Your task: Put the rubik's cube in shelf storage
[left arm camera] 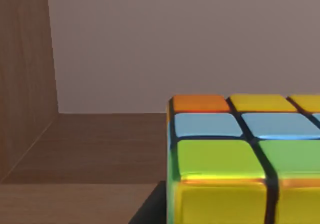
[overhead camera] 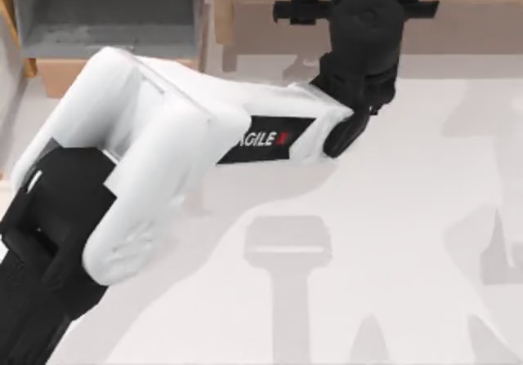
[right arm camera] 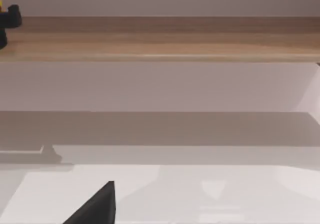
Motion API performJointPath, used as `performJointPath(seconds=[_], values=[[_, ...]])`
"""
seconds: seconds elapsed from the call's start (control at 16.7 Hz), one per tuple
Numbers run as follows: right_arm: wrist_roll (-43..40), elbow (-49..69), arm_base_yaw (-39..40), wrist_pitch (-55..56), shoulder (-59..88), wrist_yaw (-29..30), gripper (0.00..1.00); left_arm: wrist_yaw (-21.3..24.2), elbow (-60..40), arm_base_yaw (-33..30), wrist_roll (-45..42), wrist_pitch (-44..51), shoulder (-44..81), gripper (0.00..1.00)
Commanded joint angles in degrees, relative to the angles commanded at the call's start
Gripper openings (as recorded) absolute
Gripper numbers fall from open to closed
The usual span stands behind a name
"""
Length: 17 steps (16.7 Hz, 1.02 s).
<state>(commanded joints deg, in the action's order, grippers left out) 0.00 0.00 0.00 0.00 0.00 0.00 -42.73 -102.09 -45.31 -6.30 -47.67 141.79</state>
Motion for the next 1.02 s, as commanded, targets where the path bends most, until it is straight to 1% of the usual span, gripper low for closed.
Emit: performJointPath(seconds=[0.54, 0.84, 1.02], values=[[0.0, 0.0, 0.0, 0.0, 0.0, 0.0, 1.0, 3.48, -15.78, 4.02, 1.08, 8.41, 7.46, 0.0], [0.0, 0.0, 0.0, 0.0, 0.0, 0.0, 1.0, 4.11, -16.76, 4.21, 1.1, 9.33, 8.09, 0.0], [0.0, 0.0, 0.0, 0.0, 0.0, 0.0, 1.0, 4.11, -16.76, 4.21, 1.1, 9.33, 8.09, 0.23]])
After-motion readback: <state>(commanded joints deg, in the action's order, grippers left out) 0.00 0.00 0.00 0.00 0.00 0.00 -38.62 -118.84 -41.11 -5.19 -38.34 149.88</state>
